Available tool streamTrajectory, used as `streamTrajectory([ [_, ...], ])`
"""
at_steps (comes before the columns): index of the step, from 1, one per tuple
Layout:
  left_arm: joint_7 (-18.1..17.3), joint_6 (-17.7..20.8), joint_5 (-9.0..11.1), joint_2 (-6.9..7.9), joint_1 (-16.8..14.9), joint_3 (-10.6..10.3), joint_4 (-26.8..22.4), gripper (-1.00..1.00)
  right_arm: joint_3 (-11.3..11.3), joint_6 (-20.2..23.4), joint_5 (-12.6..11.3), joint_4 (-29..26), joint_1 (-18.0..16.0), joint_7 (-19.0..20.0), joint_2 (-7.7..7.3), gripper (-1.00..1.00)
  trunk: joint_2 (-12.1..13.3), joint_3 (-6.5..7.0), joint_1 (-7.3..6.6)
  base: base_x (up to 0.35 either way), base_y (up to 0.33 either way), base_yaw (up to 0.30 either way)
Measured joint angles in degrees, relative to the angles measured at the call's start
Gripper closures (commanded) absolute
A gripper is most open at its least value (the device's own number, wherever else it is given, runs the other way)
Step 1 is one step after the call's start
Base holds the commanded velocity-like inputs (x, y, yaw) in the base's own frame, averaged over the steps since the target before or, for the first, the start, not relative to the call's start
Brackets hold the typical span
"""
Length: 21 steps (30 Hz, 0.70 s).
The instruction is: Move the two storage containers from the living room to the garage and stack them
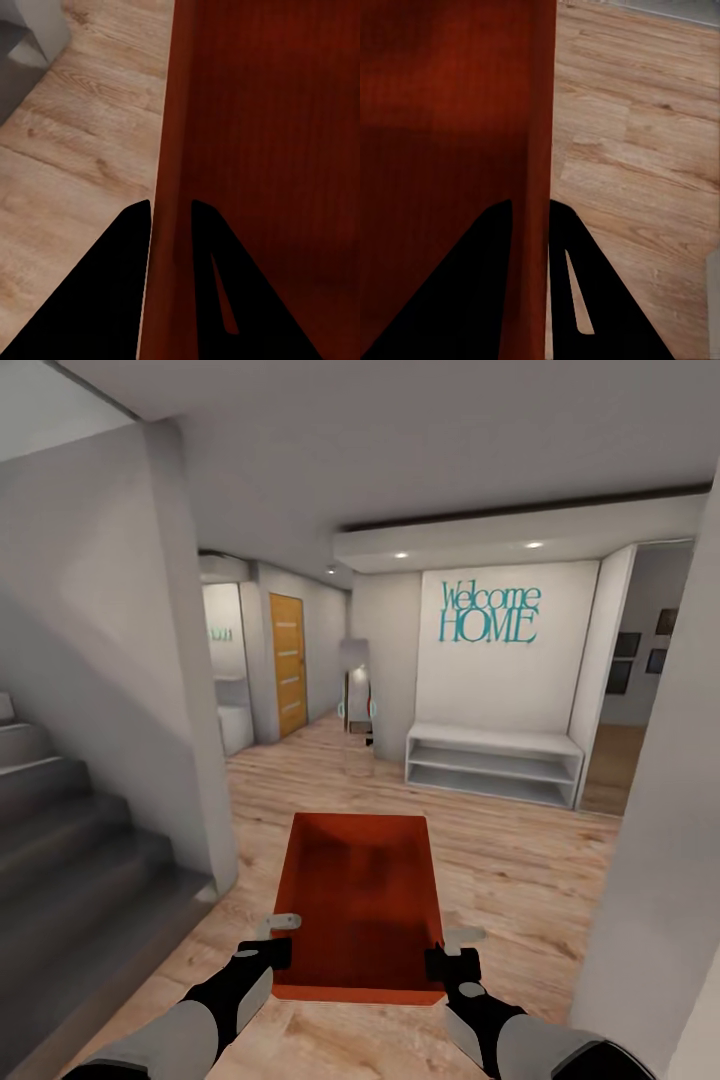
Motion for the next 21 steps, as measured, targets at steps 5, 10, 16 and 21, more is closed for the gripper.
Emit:
streamTrajectory([
  [5,0.0,0.0,0.0,0.00,0.0,0.0,0.0,1.00,0.0,0.0,-0.1,0.0,0.0,0.0,0.00,1.00,0.0,0.00,0.00,0.323,0.000,0.000],
  [10,0.0,0.0,0.0,-0.01,0.0,0.0,0.0,1.00,0.1,0.0,-0.1,0.0,0.0,0.0,0.00,1.00,0.0,0.00,0.00,0.323,0.000,0.000],
  [16,0.0,0.0,0.0,0.00,0.0,0.0,0.0,1.00,0.0,0.0,0.0,0.0,0.0,0.0,0.00,1.00,0.0,0.00,0.00,0.323,0.000,0.000],
  [21,0.0,0.0,0.0,-0.01,0.0,0.0,0.0,1.00,0.1,0.0,-0.1,0.0,0.0,0.0,0.00,1.00,0.0,0.00,0.00,0.323,0.000,0.000],
])
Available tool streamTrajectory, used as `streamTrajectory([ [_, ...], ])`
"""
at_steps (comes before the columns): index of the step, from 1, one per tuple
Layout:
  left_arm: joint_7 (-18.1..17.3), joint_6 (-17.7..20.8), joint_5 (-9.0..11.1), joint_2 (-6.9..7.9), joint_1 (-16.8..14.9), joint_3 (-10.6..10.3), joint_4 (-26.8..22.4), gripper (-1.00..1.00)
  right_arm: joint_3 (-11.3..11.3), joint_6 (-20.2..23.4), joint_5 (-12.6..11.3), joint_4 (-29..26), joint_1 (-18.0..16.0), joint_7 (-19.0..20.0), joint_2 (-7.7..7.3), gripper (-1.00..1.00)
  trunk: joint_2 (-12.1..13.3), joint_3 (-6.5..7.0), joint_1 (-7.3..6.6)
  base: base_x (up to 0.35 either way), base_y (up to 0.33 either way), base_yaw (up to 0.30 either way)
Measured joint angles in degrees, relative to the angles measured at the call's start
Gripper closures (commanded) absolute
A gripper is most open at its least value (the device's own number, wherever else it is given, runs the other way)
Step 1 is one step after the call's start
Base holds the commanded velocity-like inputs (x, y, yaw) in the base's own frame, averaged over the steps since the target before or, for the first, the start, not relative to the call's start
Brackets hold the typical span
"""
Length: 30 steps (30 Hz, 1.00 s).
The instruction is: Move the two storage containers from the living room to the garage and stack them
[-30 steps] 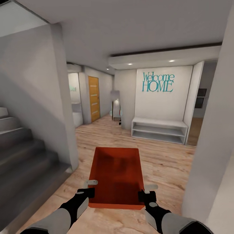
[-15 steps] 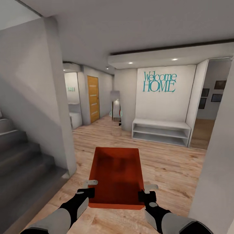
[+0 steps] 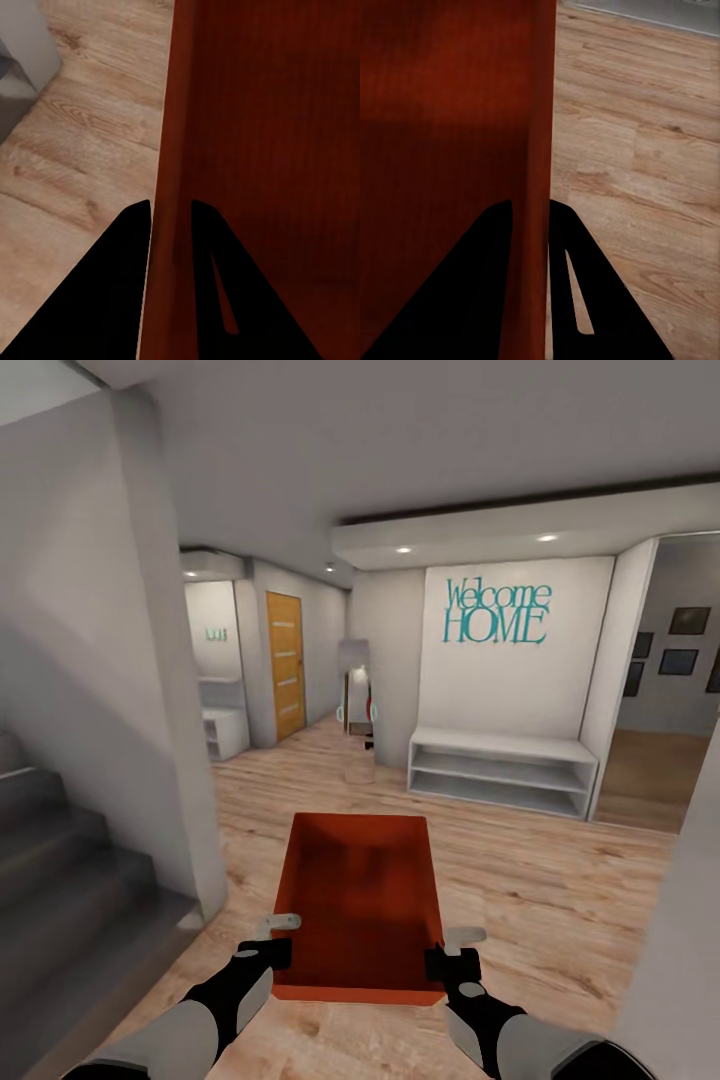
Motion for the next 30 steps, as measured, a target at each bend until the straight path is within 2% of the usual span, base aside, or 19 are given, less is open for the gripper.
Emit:
streamTrajectory([
  [30,0.0,0.0,0.0,-0.01,0.0,0.0,0.0,1.00,0.0,0.0,0.0,0.0,0.0,0.0,-0.01,1.00,0.0,0.00,0.00,0.324,0.000,0.000],
])
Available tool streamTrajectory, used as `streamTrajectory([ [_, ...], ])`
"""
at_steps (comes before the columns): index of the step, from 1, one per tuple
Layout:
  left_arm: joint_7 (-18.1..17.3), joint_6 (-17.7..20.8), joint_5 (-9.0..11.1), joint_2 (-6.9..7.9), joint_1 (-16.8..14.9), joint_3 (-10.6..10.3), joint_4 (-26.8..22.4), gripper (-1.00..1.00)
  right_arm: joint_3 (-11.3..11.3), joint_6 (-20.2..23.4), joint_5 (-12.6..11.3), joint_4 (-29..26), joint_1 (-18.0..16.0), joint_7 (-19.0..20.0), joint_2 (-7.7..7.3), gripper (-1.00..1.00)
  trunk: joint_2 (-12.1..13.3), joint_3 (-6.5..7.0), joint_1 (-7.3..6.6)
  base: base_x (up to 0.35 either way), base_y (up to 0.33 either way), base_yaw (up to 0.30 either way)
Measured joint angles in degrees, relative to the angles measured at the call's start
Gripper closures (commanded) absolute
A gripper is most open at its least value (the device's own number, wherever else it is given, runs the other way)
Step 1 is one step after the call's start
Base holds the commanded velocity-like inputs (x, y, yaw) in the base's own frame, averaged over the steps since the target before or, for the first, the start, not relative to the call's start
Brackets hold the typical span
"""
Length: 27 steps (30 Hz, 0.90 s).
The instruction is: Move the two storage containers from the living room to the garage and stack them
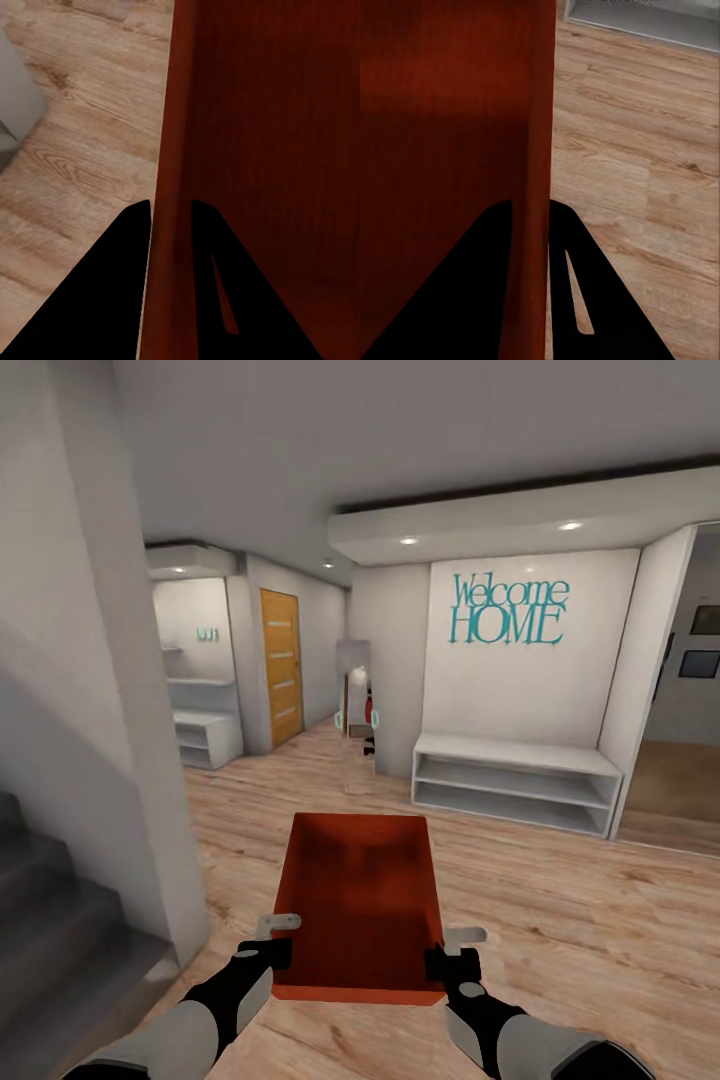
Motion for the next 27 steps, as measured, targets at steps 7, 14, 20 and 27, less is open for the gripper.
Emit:
streamTrajectory([
  [7,0.1,0.0,0.0,-0.04,0.0,0.1,0.0,1.00,-0.1,0.0,0.1,0.0,0.0,0.0,-0.04,1.00,0.0,0.00,0.00,0.324,0.000,0.000],
  [14,0.0,0.0,0.0,0.00,0.0,0.0,0.0,1.00,-0.1,0.0,0.0,0.0,0.0,0.0,0.00,1.00,0.0,0.00,0.00,0.324,0.000,0.000],
  [20,0.0,0.0,-0.1,0.00,0.0,0.0,0.0,1.00,0.0,0.0,0.0,0.0,0.0,0.0,0.01,1.00,0.0,0.00,0.00,0.324,0.000,0.000],
  [27,0.0,0.0,0.0,0.00,0.0,0.0,0.0,1.00,-0.1,0.0,0.0,0.0,0.0,0.0,0.01,1.00,0.0,0.00,0.00,0.324,0.000,0.000],
])
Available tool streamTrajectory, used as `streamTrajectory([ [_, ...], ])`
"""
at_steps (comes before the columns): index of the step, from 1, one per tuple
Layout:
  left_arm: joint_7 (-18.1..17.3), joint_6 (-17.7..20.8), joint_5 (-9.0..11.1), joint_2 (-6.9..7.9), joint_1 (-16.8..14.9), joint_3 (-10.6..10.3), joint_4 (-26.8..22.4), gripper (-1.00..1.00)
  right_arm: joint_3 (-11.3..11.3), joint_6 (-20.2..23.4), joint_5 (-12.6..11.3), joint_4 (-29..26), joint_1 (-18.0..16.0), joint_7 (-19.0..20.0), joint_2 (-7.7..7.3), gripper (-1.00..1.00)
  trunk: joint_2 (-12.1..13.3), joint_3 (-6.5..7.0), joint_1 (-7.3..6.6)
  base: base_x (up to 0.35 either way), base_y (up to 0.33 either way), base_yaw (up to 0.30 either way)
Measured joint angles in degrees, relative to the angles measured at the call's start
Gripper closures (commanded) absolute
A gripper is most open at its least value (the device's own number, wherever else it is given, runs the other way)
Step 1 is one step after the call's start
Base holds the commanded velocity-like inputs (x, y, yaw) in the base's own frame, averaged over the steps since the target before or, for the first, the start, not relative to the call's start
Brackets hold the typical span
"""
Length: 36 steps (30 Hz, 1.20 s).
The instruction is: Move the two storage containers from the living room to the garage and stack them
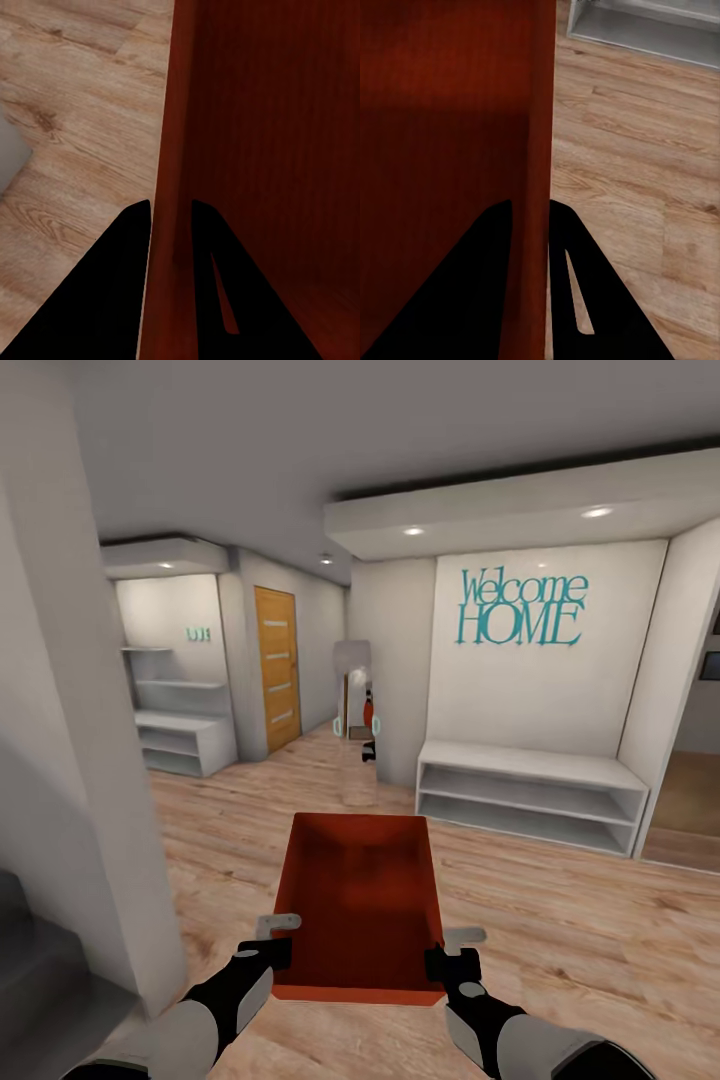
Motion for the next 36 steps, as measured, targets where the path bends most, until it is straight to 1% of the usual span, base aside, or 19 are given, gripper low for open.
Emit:
streamTrajectory([
  [36,0.0,0.0,0.0,-0.01,0.0,0.0,0.0,1.00,0.1,0.0,-0.1,0.0,0.0,0.0,-0.01,1.00,0.0,0.00,0.00,0.324,0.000,0.000],
])
